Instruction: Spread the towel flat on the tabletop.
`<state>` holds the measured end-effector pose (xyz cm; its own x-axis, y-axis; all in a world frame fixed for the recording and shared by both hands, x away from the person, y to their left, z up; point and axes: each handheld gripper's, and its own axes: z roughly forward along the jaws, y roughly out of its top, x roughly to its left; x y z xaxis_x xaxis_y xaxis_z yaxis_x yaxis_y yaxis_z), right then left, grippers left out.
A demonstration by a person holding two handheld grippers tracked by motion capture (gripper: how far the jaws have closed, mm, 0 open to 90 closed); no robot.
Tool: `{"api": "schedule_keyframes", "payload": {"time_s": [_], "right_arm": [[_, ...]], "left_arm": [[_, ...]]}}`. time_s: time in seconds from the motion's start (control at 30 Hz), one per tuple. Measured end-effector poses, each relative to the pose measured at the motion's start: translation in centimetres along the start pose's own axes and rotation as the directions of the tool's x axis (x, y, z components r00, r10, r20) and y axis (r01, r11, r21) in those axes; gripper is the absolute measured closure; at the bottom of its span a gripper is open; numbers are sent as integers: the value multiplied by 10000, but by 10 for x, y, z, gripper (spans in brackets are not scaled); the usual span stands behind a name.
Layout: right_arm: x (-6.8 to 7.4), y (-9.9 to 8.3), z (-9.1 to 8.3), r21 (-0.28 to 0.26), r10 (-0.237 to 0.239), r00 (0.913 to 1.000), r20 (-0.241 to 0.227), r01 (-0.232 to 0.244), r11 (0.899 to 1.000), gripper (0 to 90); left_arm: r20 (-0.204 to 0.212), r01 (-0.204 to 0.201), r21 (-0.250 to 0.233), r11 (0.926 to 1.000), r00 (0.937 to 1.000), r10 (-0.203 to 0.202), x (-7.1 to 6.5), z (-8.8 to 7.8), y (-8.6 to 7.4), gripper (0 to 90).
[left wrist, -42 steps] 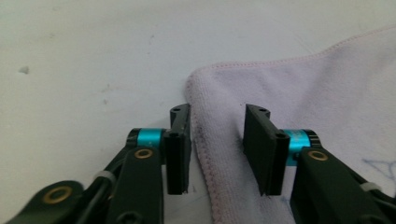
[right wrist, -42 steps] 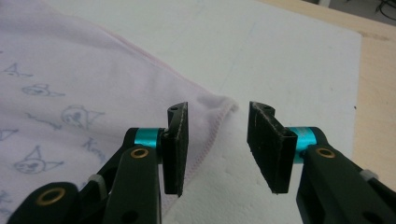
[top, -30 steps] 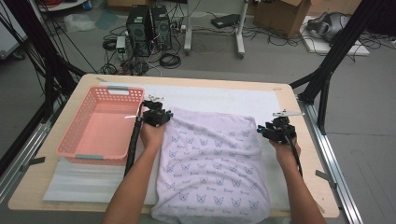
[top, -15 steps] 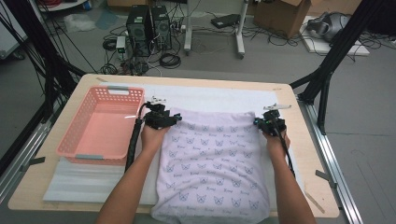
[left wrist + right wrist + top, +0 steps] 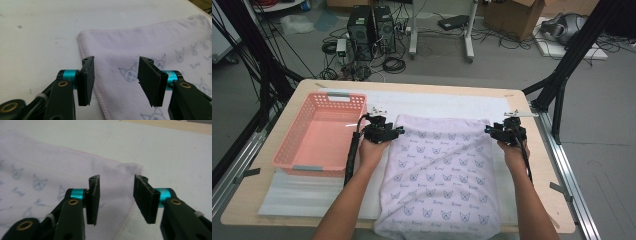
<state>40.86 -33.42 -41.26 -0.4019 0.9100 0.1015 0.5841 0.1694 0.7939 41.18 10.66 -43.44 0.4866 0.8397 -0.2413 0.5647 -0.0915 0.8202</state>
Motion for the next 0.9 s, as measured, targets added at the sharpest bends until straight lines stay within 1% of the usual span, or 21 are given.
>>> {"api": "schedule_keyframes", "payload": {"time_s": [0.03, 0.07, 0.13, 0.2, 0.23, 0.27, 0.3, 0.33, 0.4, 0.43, 0.5, 0.53, 0.6, 0.63, 0.67, 0.7, 0.8, 0.83, 0.87, 0.9], "right_arm": [[2, 0, -2, 40, -74, 9998, -161, 74, 10000, 519], [4, 1, -5, 49, -252, 9995, -207, 254, 9997, 514], [9, 3, -12, -93, -443, 9985, -329, 440, 9990, 501], [13, 5, -19, -238, -463, 9975, -539, 450, 9987, 491], [15, 5, -22, -269, -480, 9971, -583, 465, 9986, 486], [18, 5, -25, -246, -522, 9963, -683, 506, 9984, 486], [20, 5, -27, -253, -644, 9950, -760, 627, 9977, 486], [22, 5, -30, -251, -731, 9941, -803, 713, 9971, 487], [25, 1, -34, -300, -731, 9932, -909, 706, 9971, 497], [25, -1, -35, -303, -719, 9932, -914, 694, 9971, 506], [25, -10, -35, -246, -525, 9941, -948, 503, 9984, 540], [23, -16, -33, -155, -451, 9948, -911, 439, 9989, 563], [21, -25, -28, 148, -285, 9975, -651, 296, 9995, 573], [19, -29, -25, 343, -95, 9986, -512, 113, 9993, 575], [18, -33, -23, 541, 60, 9989, -457, -35, 9985, 579], [16, -37, -18, 801, 143, 9997, -190, -127, 9967, 583], [14, -44, -6, 1268, 228, 9997, 87, -237, 9917, 593], [16, -44, -4, 1194, -73, 9995, 317, 35, 9928, 651], [17, -43, -3, 1238, -236, 9989, 415, 183, 9921, 704], [16, -42, -2, 1271, -478, 9981, 395, 424, 9910, 799]], "left_arm": [[70, 3, 17, 10000, 10000, -3, -1, -1, -1, 467], [54, 24, 56, 10000, 10000, -24, -2, -1, -3, 462], [31, -57, 40, 10000, 10000, 56, -3, -2, -6, 452], [27, -112, 108, 9999, 9999, 112, -3, -2, -9, 442], [-1, -181, 131, 9998, 9998, 181, -4, -3, -10, 436], [83, -283, 153, 9995, 9996, 282, -4, -2, -10, 434], [204, -451, 188, 9988, 9988, 447, -4, -2, -11, 425], [132, -684, 286, 9973, 9976, 680, -5, -3, -11, 427], [95, -650, 329, 9973, 9979, 648, -4, -3, -11, 428], [37, -556, 358, 9978, 9985, 555, -3, -3, -11, 428], [-29, -530, 359, 9980, 9986, 531, -2, -5, -11, 430], [-40, -523, 355, 9980, 9986, 525, -2, -5, -11, 435], [-46, -427, 335, 9985, 9991, 428, -3, -5, -10, 440], [-43, -360, 298, 9989, 9993, 361, -3, -6, -10, 442], [-65, -358, 279, 9990, 9993, 360, -3, -6, -10, 443], [-83, -326, 243, 9992, 9994, 328, -3, -6, -10, 444], [-105, -278, 332, 9991, 9995, 281, -3, -4, -11, 444], [-121, -259, 343, 9991, 9996, 264, -4, -4, -11, 445], [-162, -251, 350, 9991, 9995, 257, -3, -4, -11, 448], [-264, -246, 391, 9989, 9993, 257, -3, -4, -11, 451]]}}
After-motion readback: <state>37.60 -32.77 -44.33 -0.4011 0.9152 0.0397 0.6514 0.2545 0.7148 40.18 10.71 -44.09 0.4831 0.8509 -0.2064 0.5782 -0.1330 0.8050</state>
